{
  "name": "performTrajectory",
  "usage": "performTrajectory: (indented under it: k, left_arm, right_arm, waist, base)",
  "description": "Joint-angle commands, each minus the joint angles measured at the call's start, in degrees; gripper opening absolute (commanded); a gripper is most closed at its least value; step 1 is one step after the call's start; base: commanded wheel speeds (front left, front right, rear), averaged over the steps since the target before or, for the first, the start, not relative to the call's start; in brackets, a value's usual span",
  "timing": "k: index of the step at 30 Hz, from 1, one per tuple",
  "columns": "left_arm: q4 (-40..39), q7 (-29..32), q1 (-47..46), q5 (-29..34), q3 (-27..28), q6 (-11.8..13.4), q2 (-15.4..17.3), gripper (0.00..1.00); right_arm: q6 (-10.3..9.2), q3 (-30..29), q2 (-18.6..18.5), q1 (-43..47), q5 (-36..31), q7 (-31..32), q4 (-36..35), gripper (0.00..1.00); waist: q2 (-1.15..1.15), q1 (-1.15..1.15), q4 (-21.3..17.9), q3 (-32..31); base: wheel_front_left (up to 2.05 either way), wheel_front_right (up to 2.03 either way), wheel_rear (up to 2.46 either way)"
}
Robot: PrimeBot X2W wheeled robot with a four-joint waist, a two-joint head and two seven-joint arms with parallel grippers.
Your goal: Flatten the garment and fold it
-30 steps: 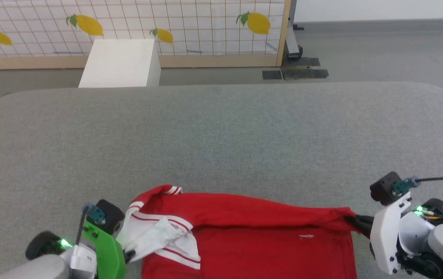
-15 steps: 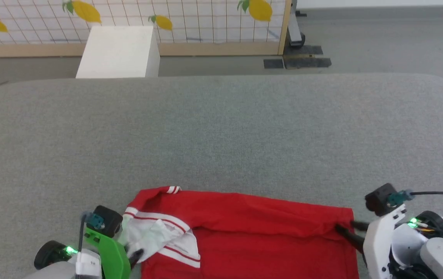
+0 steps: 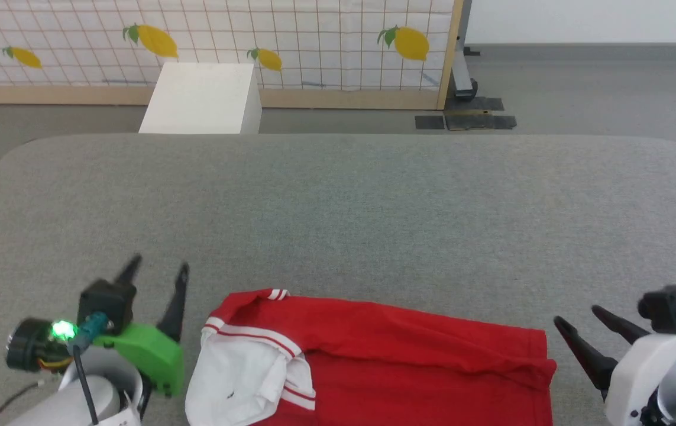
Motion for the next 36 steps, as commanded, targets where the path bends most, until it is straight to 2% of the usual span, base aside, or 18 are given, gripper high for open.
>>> performTrajectory:
  k: [1, 5, 8, 10, 13, 16, 19, 23, 29, 36]
  left_arm:
    - [-0.75, -0.45, 1.51, 3.27, 3.92, 2.23, -1.79, 1.00]
    - [-3.54, -0.49, 7.29, 13.70, 14.38, 7.98, -5.95, 1.00]
    - [-5.52, -0.50, 11.98, 19.83, 20.71, 9.52, -9.21, 1.00]
    - [-6.61, -0.50, 14.89, 23.32, 25.00, 9.48, -11.64, 1.00]
    - [-9.54, -0.50, 18.91, 28.07, 31.57, 7.47, -16.21, 1.00]
    - [-11.69, -0.50, 22.54, 31.61, 37.14, 3.70, -20.25, 1.00]
    - [-10.84, -0.51, 26.01, 34.21, 42.54, 0.18, -24.10, 1.00]
    - [-8.02, -0.51, 28.34, 38.30, 46.77, -3.66, -27.57, 1.00]
    - [-4.34, -0.51, 28.47, 43.85, 49.25, -6.00, -31.22, 1.00]
    - [-2.68, -0.51, 28.34, 46.88, 49.84, -7.60, -33.86, 1.00]
  right_arm:
    - [-0.09, -1.80, 1.81, 1.69, -1.00, 0.55, -0.66, 1.00]
    - [-0.09, -4.96, 5.78, 4.54, -2.69, 2.26, -0.76, 1.00]
    - [-0.09, -5.51, 7.61, 5.25, -2.76, 3.46, 0.14, 1.00]
    - [-0.09, -5.24, 8.42, 5.20, -2.50, 4.68, 0.73, 1.00]
    - [-0.09, -5.02, 8.92, 4.04, -1.92, 6.07, 1.69, 1.00]
    - [-0.09, -3.90, 8.57, 2.91, -1.06, 8.79, 3.23, 1.00]
    - [-0.09, -1.94, 6.88, 1.10, -0.95, 12.55, 5.29, 1.00]
    - [-0.09, 0.96, 4.66, -2.20, 0.60, 18.11, 7.56, 1.00]
    - [-0.09, 6.33, 1.02, -5.74, 1.28, 25.47, 10.48, 1.00]
    - [-0.09, 10.35, 1.90, -5.83, 3.65, 26.37, 11.63, 1.00]
  waist:
    - [0.00, 0.00, 0.42, 0.44]
    - [0.00, 0.00, 0.85, 1.28]
    - [0.00, 0.00, 1.00, 1.88]
    - [0.00, 0.00, 1.03, 2.22]
    - [0.00, 0.00, 1.13, 2.69]
    - [0.00, 0.00, 1.36, 3.05]
    - [0.00, 0.00, 1.53, 3.46]
    - [0.00, 0.00, 1.99, 3.83]
    - [0.00, 0.00, 3.52, 4.11]
    - [0.00, 0.00, 4.12, 4.50]
  base:
    - [0.00, 0.00, 0.00]
    - [0.00, 0.00, 0.00]
    - [0.00, 0.00, 0.00]
    - [0.00, 0.00, 0.00]
    - [0.00, 0.00, 0.00]
    - [0.00, 0.00, 0.00]
    - [0.00, 0.00, 0.00]
    - [0.00, 0.00, 0.00]
    - [0.00, 0.00, 0.00]
    - [0.00, 0.00, 0.00]
